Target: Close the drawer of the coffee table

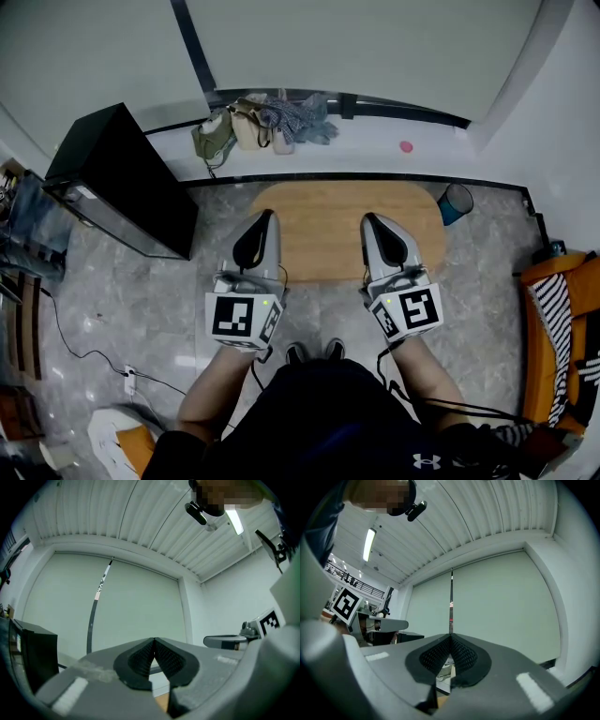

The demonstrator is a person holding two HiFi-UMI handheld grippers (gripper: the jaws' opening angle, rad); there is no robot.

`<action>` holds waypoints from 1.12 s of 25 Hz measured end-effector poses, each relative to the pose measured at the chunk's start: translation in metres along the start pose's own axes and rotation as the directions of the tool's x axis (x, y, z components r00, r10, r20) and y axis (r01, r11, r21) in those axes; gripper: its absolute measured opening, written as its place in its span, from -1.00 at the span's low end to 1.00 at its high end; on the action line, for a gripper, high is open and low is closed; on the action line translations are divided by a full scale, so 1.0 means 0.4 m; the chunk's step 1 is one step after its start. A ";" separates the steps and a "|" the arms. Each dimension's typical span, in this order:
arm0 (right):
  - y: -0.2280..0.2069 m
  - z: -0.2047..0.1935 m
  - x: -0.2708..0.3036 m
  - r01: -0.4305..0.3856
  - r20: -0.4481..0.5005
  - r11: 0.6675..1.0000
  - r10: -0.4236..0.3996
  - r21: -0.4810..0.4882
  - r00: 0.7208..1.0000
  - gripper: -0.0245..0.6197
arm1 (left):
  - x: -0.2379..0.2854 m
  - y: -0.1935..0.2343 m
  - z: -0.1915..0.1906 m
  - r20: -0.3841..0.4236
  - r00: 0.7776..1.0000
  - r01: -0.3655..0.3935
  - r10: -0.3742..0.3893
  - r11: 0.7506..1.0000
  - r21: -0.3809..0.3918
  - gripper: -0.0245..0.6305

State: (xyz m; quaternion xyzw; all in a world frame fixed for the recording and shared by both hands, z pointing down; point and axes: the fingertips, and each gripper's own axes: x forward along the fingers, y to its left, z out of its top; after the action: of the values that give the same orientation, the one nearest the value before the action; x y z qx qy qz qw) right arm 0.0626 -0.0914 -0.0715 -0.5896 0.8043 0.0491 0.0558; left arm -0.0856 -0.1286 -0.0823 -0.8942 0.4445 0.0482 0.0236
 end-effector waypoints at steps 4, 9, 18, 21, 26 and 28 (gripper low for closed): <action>0.006 0.007 -0.007 -0.002 0.004 1.000 0.002 0.002 1.000 -0.92 | -0.009 -0.001 0.003 -0.001 1.000 -0.004 0.004 1.000 0.000 -0.92; 0.011 0.012 -0.012 -0.003 0.012 1.000 0.003 0.000 1.000 -0.92 | -0.018 -0.006 0.003 0.002 1.000 -0.004 0.004 1.000 0.002 -0.92; 0.016 0.015 -0.022 -0.003 0.020 1.000 0.003 0.005 1.000 -0.92 | -0.028 -0.011 0.002 0.002 1.000 -0.005 0.005 1.000 0.008 -0.92; 0.017 0.017 -0.026 0.000 0.021 1.000 0.000 0.005 1.000 -0.92 | -0.031 -0.012 0.003 -0.002 1.000 -0.004 0.004 1.000 0.012 -0.92; 0.019 0.013 -0.033 0.002 0.019 1.000 -0.002 0.009 1.000 -0.92 | -0.037 -0.014 -0.001 -0.003 1.000 -0.004 0.005 1.000 0.010 -0.92; 0.015 0.011 -0.035 0.005 0.017 1.000 -0.005 0.011 1.000 -0.92 | -0.035 -0.017 -0.003 -0.005 1.000 -0.004 0.004 1.000 0.010 -0.92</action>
State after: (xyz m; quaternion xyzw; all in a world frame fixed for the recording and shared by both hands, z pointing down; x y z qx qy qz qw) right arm 0.0611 -0.0756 -0.0736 -0.5907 0.8027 0.0494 0.0658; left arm -0.0888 -0.1134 -0.0797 -0.8934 0.4464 0.0437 0.0269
